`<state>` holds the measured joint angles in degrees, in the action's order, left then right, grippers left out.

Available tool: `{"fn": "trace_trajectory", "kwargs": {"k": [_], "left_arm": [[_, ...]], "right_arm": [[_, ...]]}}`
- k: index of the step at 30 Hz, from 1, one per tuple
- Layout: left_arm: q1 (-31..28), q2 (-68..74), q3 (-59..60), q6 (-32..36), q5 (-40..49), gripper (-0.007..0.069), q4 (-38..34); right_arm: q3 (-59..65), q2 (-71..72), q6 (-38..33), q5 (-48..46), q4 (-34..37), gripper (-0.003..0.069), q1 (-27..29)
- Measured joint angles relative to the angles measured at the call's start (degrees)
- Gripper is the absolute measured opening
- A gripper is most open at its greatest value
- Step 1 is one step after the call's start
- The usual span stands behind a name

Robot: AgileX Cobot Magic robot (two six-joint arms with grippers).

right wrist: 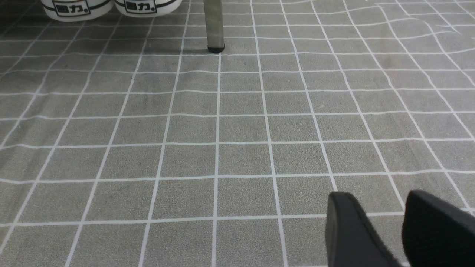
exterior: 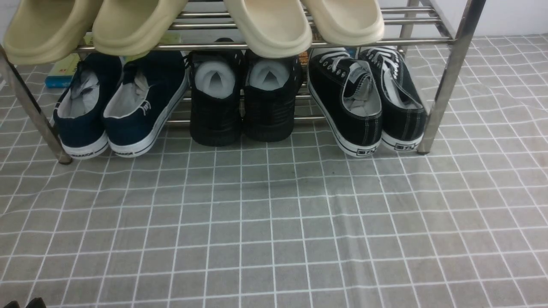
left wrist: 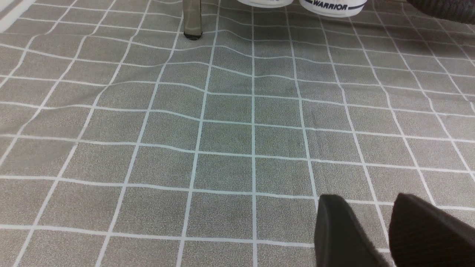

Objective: Take the shoes off the shelf with your hand from the grey coffee tablecloth.

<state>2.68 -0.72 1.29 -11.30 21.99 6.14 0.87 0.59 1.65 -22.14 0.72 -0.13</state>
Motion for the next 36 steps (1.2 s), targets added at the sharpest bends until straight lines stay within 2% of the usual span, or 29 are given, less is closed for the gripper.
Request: {"fn": "trace_trajectory", "kwargs": {"k": [14, 18, 19, 20, 21, 24, 32, 34, 36], "left_arm": [[0.0, 0.0, 0.0, 0.0, 0.0, 0.0242, 0.0], [0.0, 0.0, 0.0, 0.0, 0.0, 0.0242, 0.0], [0.0, 0.0, 0.0, 0.0, 0.0, 0.0242, 0.0], [0.0, 0.0, 0.0, 0.0, 0.0, 0.0242, 0.0], [0.0, 0.0, 0.0, 0.0, 0.0, 0.0242, 0.0], [0.0, 0.0, 0.0, 0.0, 0.0, 0.0242, 0.0], [0.0, 0.0, 0.0, 0.0, 0.0, 0.0242, 0.0], [0.0, 0.0, 0.0, 0.0, 0.0, 0.0242, 0.0], [0.0, 0.0, 0.0, 0.0, 0.0, 0.0242, 0.0]], "right_arm": [[0.0, 0.0, 0.6, 0.1, 1.4, 0.0239, 0.0], [0.1, 0.0, 9.9, 0.6, 16.6, 0.0239, 0.0], [0.3, 0.0, 14.1, 0.8, 24.1, 0.0239, 0.0], [0.3, 0.0, 14.6, 0.8, 25.0, 0.0239, 0.0], [0.5, 0.0, 17.0, 0.8, 30.2, 0.0239, 0.0], [0.5, 0.0, 19.4, 1.2, 37.1, 0.0239, 0.0], [0.5, 0.0, 19.9, 2.6, 40.8, 0.0239, 0.0], [-0.4, 0.0, 18.6, 3.4, 40.7, 0.0239, 0.0], [-3.4, 0.0, 14.2, 3.8, 40.2, 0.0226, 0.0]]}}
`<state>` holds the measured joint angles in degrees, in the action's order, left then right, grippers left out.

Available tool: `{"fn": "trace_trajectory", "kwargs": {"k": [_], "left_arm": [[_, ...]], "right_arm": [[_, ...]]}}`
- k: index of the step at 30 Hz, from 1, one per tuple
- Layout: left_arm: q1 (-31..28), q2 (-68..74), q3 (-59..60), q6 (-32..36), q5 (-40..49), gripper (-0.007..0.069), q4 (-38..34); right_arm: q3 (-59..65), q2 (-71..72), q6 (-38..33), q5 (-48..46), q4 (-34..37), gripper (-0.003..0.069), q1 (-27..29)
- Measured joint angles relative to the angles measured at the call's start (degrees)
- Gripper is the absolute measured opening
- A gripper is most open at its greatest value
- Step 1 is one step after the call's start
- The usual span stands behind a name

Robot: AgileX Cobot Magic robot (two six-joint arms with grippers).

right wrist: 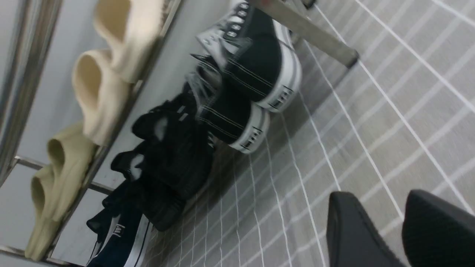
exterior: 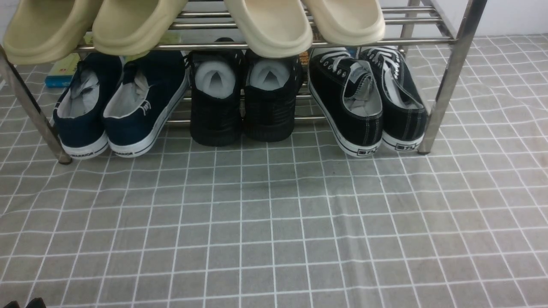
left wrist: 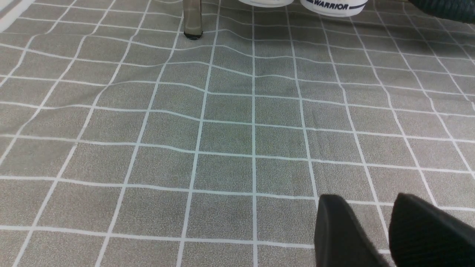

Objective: Take the shoes off the shelf with your hand from the grey coffee tablecloth.

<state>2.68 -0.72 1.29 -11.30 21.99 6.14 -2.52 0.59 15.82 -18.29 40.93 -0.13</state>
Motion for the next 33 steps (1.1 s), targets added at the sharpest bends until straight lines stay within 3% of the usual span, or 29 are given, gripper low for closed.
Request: {"fn": "trace_trajectory", "kwargs": {"k": [2, 5, 6, 7, 9, 13, 15, 21, 24, 28, 33], "left_arm": [[0.0, 0.0, 0.0, 0.0, 0.0, 0.0242, 0.0], [0.0, 0.0, 0.0, 0.0, 0.0, 0.0242, 0.0], [0.0, 0.0, 0.0, 0.0, 0.0, 0.0242, 0.0], [0.0, 0.0, 0.0, 0.0, 0.0, 0.0242, 0.0], [0.0, 0.0, 0.0, 0.0, 0.0, 0.0242, 0.0], [0.0, 0.0, 0.0, 0.0, 0.0, 0.0242, 0.0], [0.0, 0.0, 0.0, 0.0, 0.0, 0.0242, 0.0], [0.0, 0.0, 0.0, 0.0, 0.0, 0.0242, 0.0], [0.0, 0.0, 0.0, 0.0, 0.0, 0.0242, 0.0], [0.0, 0.0, 0.0, 0.0, 0.0, 0.0242, 0.0], [0.0, 0.0, 0.0, 0.0, 0.0, 0.0242, 0.0]], "right_arm": [[-4.1, -0.9, -5.6, 0.5, -1.2, 0.0192, 0.0], [-12.9, -7.1, -15.4, -1.1, -4.9, 0.0081, 0.0], [-14.1, -8.3, -15.8, -1.5, -5.2, 0.0064, 0.0], [-17.8, -13.2, -18.8, -4.6, -7.4, 0.0011, 0.0], [-22.7, -22.1, -20.7, -11.2, -10.7, -0.0011, 0.0], [-28.3, -35.4, -23.0, -20.2, -13.6, -0.0006, 0.0], [-33.0, -45.9, -27.8, -24.1, -12.6, 0.0001, 0.0], [-45.0, -65.3, -42.7, -31.1, 0.5, 0.0012, -1.9], [-51.5, -72.0, -43.2, -33.5, 1.2, 0.0016, -5.1], [-61.4, -80.0, -39.9, -34.8, -3.5, 0.0032, -11.4], [-76.7, -90.9, -29.1, -34.6, -21.6, 0.0099, -22.2]]}}
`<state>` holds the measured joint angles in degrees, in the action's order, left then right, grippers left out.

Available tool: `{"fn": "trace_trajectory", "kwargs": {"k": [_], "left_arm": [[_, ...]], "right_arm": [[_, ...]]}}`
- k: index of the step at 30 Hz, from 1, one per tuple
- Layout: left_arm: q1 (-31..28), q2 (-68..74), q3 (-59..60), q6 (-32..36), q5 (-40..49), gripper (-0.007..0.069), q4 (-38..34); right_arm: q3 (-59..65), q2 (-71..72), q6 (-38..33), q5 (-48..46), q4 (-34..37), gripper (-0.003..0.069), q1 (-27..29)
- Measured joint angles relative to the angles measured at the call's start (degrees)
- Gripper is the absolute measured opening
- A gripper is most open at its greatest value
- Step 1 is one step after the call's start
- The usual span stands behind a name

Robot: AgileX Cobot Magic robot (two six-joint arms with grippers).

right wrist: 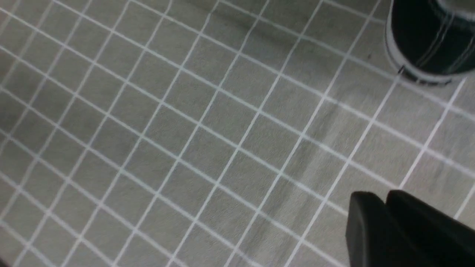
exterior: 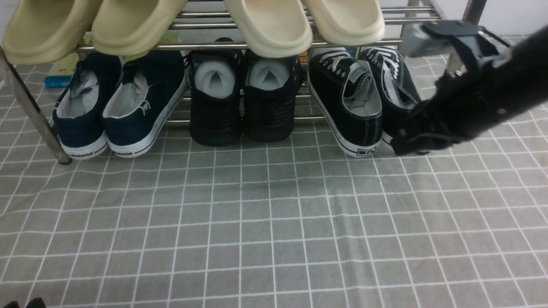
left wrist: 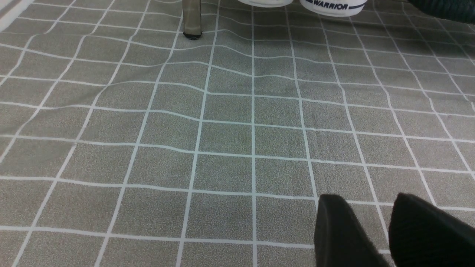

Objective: Take the shoes off the shelf with your hand from the grey coffee tablecloth.

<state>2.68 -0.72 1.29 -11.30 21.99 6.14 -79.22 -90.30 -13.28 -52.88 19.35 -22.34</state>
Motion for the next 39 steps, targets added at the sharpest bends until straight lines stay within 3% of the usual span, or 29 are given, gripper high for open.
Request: {"fn": "trace_trajectory", "kwargs": {"k": [6, 13, 24, 27, 29, 30, 33, 34, 39], "left_arm": [[0.0, 0.0, 0.0, 0.0, 0.0, 0.0242, 0.0], [0.0, 0.0, 0.0, 0.0, 0.0, 0.0242, 0.0], [0.0, 0.0, 0.0, 0.0, 0.0, 0.0242, 0.0], [0.0, 0.0, 0.0, 0.0, 0.0, 0.0242, 0.0], [0.0, 0.0, 0.0, 0.0, 0.0, 0.0242, 0.0], [0.0, 0.0, 0.0, 0.0, 0.0, 0.0242, 0.0], [0.0, 0.0, 0.0, 0.0, 0.0, 0.0242, 0.0], [0.0, 0.0, 0.0, 0.0, 0.0, 0.0242, 0.0], [0.0, 0.0, 0.0, 0.0, 0.0, 0.0242, 0.0]], "right_arm": [[-8.0, -8.2, 6.2, 4.1, -16.3, 0.0251, -6.0], [-9.1, -14.4, 7.9, 11.9, -24.9, 0.0431, -7.1], [-9.2, -18.3, 8.1, 17.3, -27.4, 0.047, -7.1], [-9.2, -19.2, 8.1, 17.3, -27.6, 0.0447, -7.1], [-9.3, -19.5, 8.1, 16.8, -28.0, 0.034, -7.1], [-9.3, -19.5, 8.1, 16.7, -28.0, 0.0328, -7.1], [-10.4, -19.1, 7.3, 14.7, -28.0, 0.008, -7.2], [-10.6, -18.7, 7.3, 13.7, -27.7, 0.0041, -7.4], [-11.4, -14.3, 7.1, 5.3, -25.9, 0.0003, -8.5]]}}
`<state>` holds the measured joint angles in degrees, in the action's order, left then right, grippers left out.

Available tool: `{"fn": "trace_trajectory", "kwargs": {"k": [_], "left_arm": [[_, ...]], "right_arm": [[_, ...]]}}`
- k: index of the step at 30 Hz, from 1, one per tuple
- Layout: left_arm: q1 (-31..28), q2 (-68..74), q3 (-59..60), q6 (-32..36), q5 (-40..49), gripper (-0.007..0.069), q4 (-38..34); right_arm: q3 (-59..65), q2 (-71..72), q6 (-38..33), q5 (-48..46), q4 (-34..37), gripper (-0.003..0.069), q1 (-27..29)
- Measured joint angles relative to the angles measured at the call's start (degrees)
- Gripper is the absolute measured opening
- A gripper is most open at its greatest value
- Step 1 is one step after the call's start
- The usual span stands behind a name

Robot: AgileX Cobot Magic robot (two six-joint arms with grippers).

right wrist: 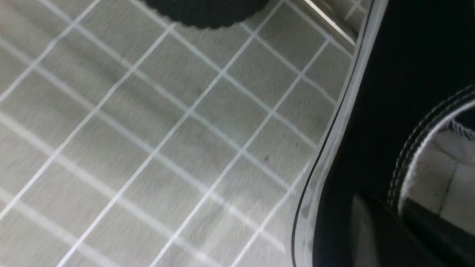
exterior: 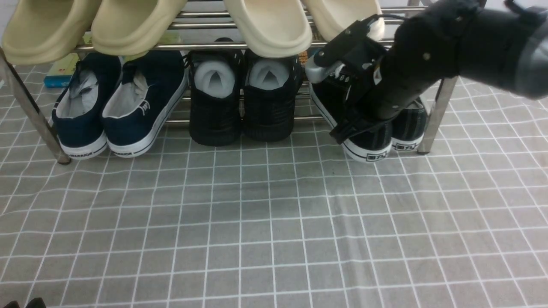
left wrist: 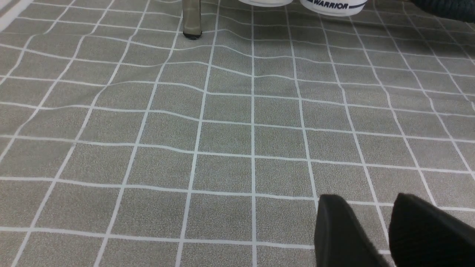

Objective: Take the shoes off the shelf with your hand from the grey coffee tablecloth.

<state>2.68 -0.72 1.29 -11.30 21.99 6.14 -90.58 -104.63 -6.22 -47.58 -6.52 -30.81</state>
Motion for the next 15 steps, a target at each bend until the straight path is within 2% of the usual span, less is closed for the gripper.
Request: {"fn": "trace_trajectory", "kwargs": {"k": [8, 11, 15], "left_arm": [[0.0, 0.0, 0.0, 0.0, 0.0, 0.0242, 0.0], [0.0, 0.0, 0.0, 0.0, 0.0, 0.0242, 0.0], [0.0, 0.0, 0.0, 0.0, 0.0, 0.0242, 0.0]], "right_arm": [[-0.2, 4.9, 0.0, -11.5, 3.1, 0.0006, -1.9], [-0.2, 5.8, 0.5, -18.9, 4.4, 0.0008, -4.1], [-0.2, 7.0, 3.8, -23.6, 5.7, 0.0009, -8.6]]}}
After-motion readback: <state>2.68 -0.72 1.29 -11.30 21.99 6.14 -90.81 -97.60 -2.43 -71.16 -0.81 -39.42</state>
